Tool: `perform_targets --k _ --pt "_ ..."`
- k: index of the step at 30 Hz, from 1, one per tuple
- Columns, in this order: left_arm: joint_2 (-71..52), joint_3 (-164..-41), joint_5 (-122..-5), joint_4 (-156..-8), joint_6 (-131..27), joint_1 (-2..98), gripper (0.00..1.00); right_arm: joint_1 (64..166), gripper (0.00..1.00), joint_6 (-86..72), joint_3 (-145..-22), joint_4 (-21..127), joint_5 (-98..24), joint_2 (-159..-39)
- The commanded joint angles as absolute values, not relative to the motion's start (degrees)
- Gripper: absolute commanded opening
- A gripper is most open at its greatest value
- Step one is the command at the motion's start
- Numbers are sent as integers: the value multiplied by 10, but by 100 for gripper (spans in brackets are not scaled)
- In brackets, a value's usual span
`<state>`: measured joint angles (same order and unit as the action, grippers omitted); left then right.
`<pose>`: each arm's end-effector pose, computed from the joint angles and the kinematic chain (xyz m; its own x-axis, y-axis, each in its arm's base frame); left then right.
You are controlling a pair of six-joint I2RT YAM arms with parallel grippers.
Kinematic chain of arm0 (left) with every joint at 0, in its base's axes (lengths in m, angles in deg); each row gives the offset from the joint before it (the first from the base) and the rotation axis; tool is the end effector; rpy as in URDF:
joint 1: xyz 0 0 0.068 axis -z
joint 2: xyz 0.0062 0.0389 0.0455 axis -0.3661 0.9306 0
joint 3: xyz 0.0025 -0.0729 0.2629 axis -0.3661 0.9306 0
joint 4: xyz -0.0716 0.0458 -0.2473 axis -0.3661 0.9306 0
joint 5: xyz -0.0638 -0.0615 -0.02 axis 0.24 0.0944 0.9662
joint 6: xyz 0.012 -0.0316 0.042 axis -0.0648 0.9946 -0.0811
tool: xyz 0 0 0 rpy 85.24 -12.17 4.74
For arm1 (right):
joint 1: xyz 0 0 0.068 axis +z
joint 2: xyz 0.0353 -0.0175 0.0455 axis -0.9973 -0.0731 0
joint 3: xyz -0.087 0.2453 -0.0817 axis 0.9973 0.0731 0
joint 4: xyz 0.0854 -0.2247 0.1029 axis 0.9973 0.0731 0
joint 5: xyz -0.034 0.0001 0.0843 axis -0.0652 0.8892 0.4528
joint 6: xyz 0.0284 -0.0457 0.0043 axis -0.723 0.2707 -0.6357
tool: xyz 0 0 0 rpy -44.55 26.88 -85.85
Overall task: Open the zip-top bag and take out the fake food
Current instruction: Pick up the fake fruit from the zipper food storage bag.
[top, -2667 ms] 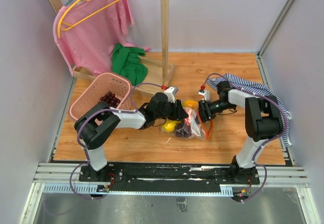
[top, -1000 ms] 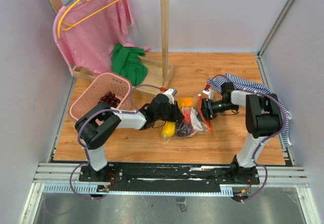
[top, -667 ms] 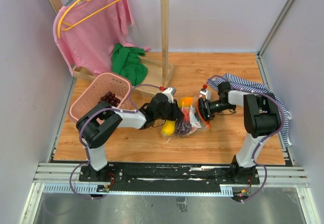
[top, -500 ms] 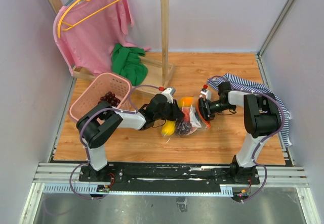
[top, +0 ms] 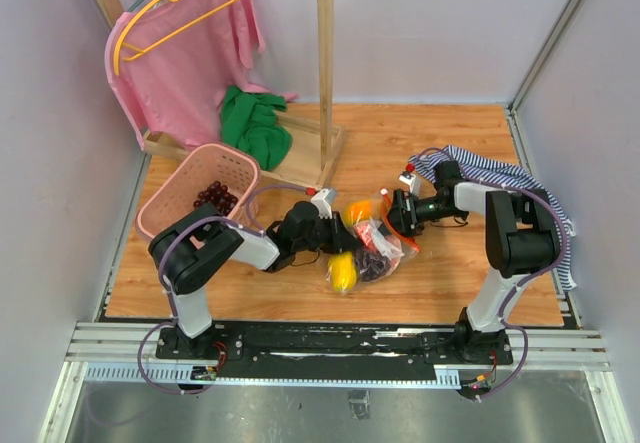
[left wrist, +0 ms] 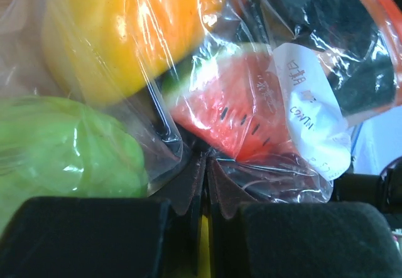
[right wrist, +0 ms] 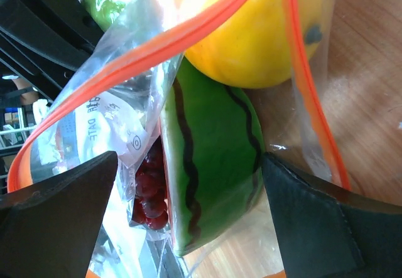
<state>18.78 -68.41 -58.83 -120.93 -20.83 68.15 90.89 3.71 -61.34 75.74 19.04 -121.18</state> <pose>0.2254 -0.2502 0.1272 -0.7838 -0.1334 -0.6066 0.4307 0.5870 -0.6855 0.3077 0.0593 0.1374 -0.9277 -0.1118 -0.3562 -0.3694 0.4130 0.8325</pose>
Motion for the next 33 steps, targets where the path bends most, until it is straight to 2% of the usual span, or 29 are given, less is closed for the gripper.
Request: perform_targets --k 1,9,11,13,15,19,23,26,33 --pt "226 -635 -555 -1191 -187 681 10 918 99 25 -597 730 215 -1216" --pt "270 -642 -541 -1228 -174 681 10 971 98 50 -607 751 193 -1217" --pt "269 -649 -538 -1225 -176 681 11 972 89 53 -612 761 202 -1226" --pt "267 -662 -536 -1216 -181 681 11 973 68 53 -618 770 220 -1241" --pt "264 -676 -535 -1203 -186 681 12 973 59 65 -629 788 248 -1254" --pt "254 -696 -536 -1181 -197 680 13 967 51 96 -649 821 289 -1255" --pt "235 -711 -536 -1164 -205 677 13 950 34 120 -651 827 293 -1221" --pt "222 -724 -544 -1135 -218 669 14 941 27 129 -648 821 285 -1188" --pt "178 -720 -558 -1079 -253 644 19 937 15 162 -625 788 159 -1099"
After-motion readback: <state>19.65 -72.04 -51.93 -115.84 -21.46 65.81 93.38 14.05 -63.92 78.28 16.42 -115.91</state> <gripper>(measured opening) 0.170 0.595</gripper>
